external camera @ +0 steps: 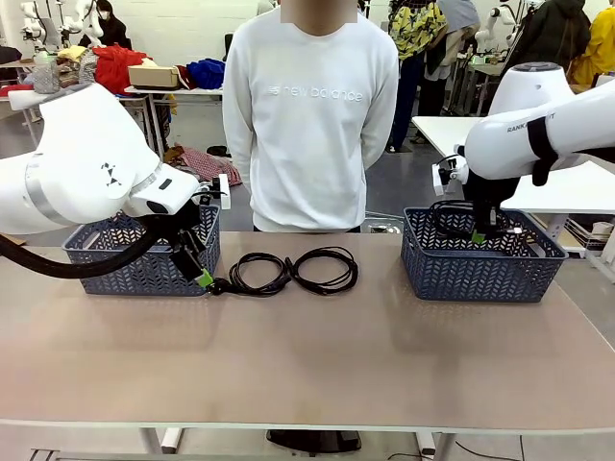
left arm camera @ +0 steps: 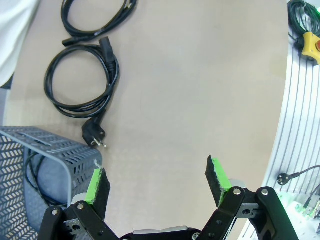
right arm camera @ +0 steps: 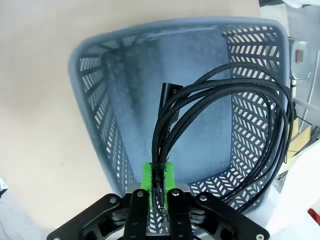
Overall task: Organize the cables according to human instructions.
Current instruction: Pick up a bundle of cables and place it in the basket indicated by the human.
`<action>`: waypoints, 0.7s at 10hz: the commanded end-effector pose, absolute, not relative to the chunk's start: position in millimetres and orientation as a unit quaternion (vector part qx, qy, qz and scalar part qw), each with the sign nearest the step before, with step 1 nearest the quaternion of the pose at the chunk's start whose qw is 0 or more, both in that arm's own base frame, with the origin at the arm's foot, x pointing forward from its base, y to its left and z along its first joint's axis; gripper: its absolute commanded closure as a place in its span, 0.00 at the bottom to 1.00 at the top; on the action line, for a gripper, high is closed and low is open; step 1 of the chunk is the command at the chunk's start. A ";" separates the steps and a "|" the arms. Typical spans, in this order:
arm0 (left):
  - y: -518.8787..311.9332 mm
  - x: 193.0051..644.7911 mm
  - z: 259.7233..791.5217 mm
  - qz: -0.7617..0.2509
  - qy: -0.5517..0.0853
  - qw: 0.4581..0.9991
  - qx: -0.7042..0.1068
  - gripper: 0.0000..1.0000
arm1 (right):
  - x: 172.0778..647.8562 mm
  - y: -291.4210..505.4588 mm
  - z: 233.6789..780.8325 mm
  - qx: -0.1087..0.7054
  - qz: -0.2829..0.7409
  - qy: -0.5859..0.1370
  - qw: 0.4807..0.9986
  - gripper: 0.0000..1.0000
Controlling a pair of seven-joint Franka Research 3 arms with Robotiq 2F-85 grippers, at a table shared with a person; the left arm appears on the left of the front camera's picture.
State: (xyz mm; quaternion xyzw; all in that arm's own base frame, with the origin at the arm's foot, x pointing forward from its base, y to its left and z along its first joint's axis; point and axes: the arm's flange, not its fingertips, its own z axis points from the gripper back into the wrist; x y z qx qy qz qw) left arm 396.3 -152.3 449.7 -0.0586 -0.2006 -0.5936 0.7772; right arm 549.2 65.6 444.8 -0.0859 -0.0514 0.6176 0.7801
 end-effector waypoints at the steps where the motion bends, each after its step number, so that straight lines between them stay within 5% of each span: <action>1: -152.3 394.9 450.6 -0.590 -0.201 0.780 -0.056 0.00 | 560.9 63.7 444.4 -0.090 0.621 -0.061 0.776 0.89; 4: -152.3 394.9 450.6 -0.590 -0.201 0.780 -0.056 0.00 | 568.2 63.2 437.6 -0.086 0.599 -0.073 0.793 0.68; 7: -152.3 394.9 450.6 -0.590 -0.201 0.780 -0.056 0.00 | 566.5 64.5 441.4 -0.080 0.593 -0.078 0.798 0.32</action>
